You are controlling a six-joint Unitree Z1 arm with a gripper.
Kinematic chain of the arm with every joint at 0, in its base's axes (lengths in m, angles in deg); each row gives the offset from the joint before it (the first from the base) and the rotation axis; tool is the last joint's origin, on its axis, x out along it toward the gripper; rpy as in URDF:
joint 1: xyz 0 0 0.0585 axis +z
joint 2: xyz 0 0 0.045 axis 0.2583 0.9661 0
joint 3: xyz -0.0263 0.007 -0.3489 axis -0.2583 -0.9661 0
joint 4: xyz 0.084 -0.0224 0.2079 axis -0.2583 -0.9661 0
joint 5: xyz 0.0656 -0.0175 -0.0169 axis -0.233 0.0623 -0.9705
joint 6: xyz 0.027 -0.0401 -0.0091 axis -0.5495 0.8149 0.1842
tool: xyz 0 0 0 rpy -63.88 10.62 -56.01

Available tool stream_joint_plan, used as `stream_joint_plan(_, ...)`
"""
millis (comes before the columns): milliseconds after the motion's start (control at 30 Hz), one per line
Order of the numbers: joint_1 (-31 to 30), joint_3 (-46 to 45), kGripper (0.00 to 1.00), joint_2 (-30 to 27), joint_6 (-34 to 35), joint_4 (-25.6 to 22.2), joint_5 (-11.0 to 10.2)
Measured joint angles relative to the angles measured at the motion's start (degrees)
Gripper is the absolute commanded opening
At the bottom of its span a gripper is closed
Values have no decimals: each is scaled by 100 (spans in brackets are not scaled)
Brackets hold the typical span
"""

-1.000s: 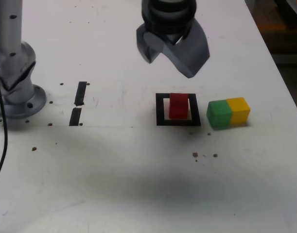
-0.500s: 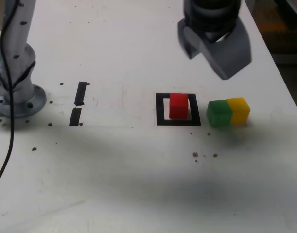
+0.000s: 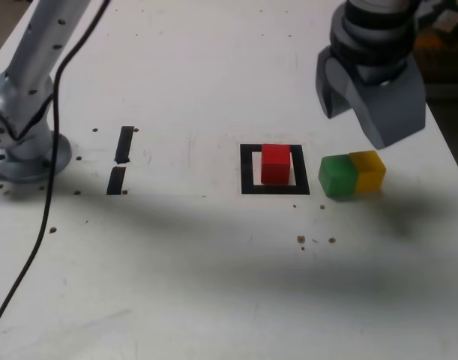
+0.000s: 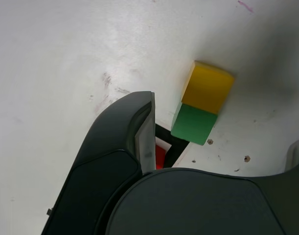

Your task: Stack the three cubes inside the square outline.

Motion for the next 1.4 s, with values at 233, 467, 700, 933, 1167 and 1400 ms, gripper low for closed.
stream_joint_plan(233,-19,233,99,259,-125,-25,87)
stream_joint_plan(467,-68,258,99,441,-126,57,132)
stream_joint_plan(700,-80,262,99,578,-125,172,228)
stream_joint_plan(933,-99,245,99,648,-82,351,236)
stream_joint_plan(1167,-99,208,99,714,-28,426,50)
stream_joint_plan(1400,-99,183,99,722,34,459,-211)
